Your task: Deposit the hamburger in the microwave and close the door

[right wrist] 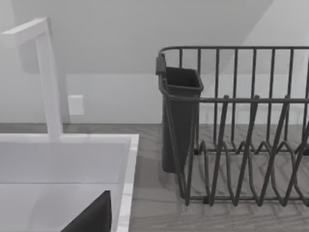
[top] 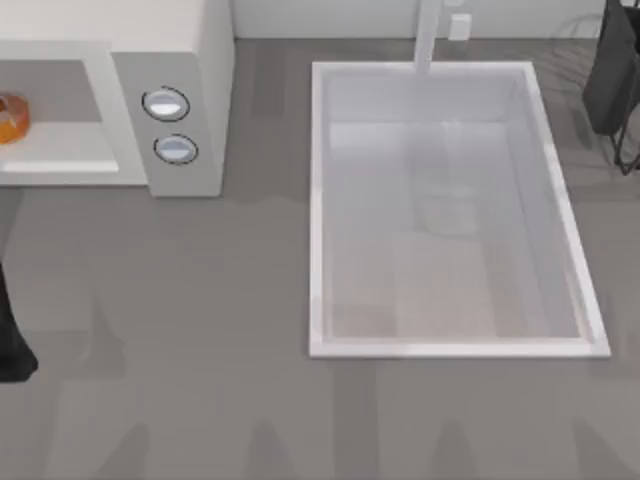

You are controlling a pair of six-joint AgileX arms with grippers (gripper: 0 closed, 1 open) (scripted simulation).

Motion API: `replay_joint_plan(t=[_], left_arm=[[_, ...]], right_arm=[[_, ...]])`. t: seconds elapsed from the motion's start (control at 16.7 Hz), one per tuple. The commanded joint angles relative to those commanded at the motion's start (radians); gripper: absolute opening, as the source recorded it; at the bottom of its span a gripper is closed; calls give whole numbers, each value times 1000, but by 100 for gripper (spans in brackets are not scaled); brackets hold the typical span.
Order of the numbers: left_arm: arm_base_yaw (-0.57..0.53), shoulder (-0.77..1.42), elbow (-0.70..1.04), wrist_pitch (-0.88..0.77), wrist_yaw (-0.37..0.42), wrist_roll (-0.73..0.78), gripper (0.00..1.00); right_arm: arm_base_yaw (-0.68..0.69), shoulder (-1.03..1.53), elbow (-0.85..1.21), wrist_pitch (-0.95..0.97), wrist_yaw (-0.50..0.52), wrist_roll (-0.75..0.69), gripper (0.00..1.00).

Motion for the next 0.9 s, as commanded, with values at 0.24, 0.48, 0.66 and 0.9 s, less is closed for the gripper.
replay_joint_plan(t=[0.24,0.48,0.66,0.9], left_arm=[[0,0,0,0,0,0,55],[0,0,0,0,0,0,25],[0,0,0,0,0,0,2],[0,0,0,0,0,0,0]], right_arm=[[0,0,0,0,0,0,100],[0,0,0,0,0,0,100],[0,0,0,0,0,0,100],[0,0,0,0,0,0,100]])
